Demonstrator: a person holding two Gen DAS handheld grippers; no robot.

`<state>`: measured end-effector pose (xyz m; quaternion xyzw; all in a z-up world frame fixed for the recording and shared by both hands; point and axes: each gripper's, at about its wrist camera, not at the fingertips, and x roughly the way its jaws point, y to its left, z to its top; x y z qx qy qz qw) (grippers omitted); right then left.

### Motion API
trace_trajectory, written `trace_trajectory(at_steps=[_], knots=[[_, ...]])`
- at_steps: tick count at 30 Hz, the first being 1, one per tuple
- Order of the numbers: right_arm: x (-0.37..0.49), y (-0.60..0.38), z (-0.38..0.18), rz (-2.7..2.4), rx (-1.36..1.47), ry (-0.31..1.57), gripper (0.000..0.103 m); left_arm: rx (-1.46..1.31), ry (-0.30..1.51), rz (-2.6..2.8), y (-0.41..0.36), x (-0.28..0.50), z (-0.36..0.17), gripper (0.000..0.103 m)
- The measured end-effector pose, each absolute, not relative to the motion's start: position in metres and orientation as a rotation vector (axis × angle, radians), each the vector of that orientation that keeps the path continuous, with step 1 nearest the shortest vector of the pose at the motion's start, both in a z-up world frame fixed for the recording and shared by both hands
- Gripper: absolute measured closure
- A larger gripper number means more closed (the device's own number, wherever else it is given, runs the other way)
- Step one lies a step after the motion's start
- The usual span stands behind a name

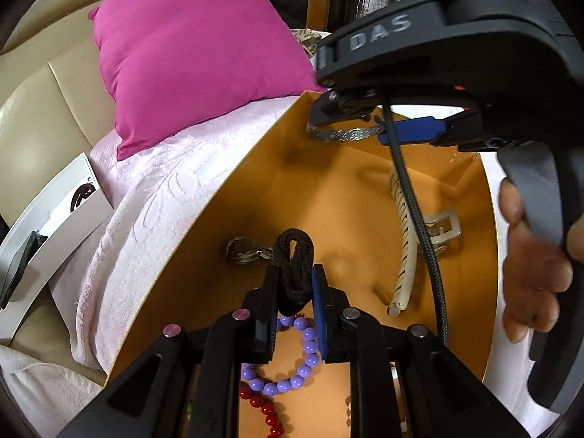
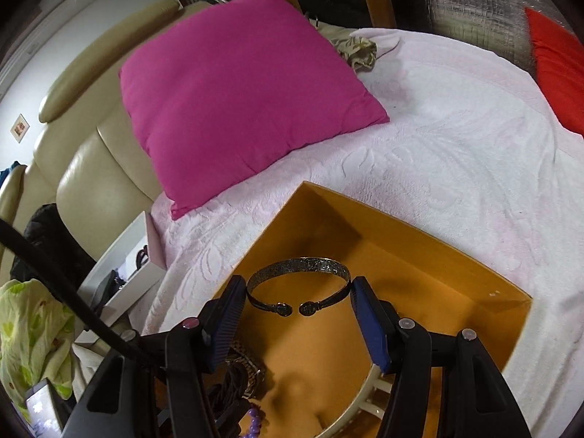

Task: Organize jewelry
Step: 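Release the hair tie into the orange box while the right tool drops the bangle there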

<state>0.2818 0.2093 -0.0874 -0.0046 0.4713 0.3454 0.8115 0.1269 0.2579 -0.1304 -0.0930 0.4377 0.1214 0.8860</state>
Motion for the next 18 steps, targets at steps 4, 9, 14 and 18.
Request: trace_trajectory(at_steps=[4,9,14,18], knots=[[0.289,0.212,-0.099,0.710,-0.022,1.032,0.040,-0.194,0.932,0.255,0.257,0.132,-0.134,0.085],[0.294,0.216,-0.106,0.700,-0.039,1.050,0.040,-0.195,0.946,0.263,0.262,0.138,-0.139,0.085],[0.298,0.224,-0.111,0.690,-0.061,1.061,0.040,-0.193,0.961,0.270,0.260,0.141,-0.143,0.085],[0.299,0.228,-0.117,0.667,-0.088,1.082,0.040,-0.202,0.984,0.289,0.263,0.144,-0.147,0.083]])
